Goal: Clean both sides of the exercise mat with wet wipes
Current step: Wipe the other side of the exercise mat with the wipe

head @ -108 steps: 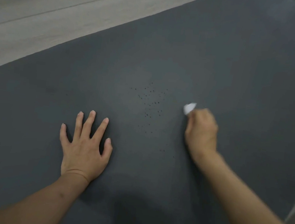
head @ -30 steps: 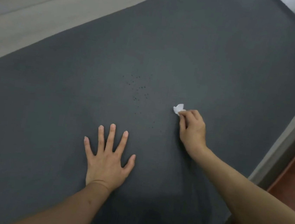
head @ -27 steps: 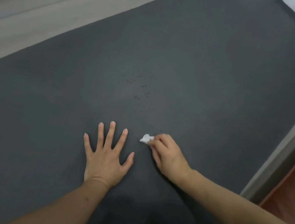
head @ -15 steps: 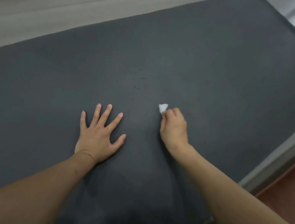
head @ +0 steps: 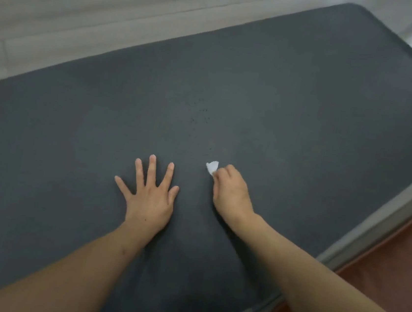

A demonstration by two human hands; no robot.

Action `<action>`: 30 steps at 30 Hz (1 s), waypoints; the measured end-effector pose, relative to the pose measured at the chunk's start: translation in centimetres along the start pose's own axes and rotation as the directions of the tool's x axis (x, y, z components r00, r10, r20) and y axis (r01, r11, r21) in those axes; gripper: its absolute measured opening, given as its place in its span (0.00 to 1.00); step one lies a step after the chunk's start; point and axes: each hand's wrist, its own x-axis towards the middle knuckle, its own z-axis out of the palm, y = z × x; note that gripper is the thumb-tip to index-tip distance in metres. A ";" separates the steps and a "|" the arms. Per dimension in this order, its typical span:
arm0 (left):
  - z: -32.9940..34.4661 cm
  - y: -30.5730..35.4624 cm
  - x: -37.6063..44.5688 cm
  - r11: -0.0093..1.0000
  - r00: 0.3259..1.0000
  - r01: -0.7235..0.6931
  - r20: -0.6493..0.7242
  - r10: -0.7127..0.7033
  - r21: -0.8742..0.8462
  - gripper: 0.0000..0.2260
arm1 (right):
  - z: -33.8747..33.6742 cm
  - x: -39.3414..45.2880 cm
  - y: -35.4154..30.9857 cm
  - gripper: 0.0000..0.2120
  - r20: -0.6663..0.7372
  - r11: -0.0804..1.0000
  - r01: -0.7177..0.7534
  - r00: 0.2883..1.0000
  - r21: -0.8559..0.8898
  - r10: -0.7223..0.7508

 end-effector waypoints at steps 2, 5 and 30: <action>1.2 0.4 -2.1 0.999 0.999 0.037 -0.008 -0.037 -0.006 0.32 | 0.0 -2.2 -0.8 0.03 0.139 0.973 0.230 0.963 0.020 -0.230; 1.6 -0.5 -2.6 0.998 1.000 -0.013 0.024 0.011 0.066 0.41 | -1.7 -0.3 5.4 0.03 0.119 0.973 0.208 0.973 -0.095 -0.197; -1.0 -1.9 -1.1 0.989 0.933 -0.138 0.340 0.115 0.045 0.48 | -2.1 -3.7 0.3 0.07 0.131 0.999 0.032 0.991 -0.022 -0.029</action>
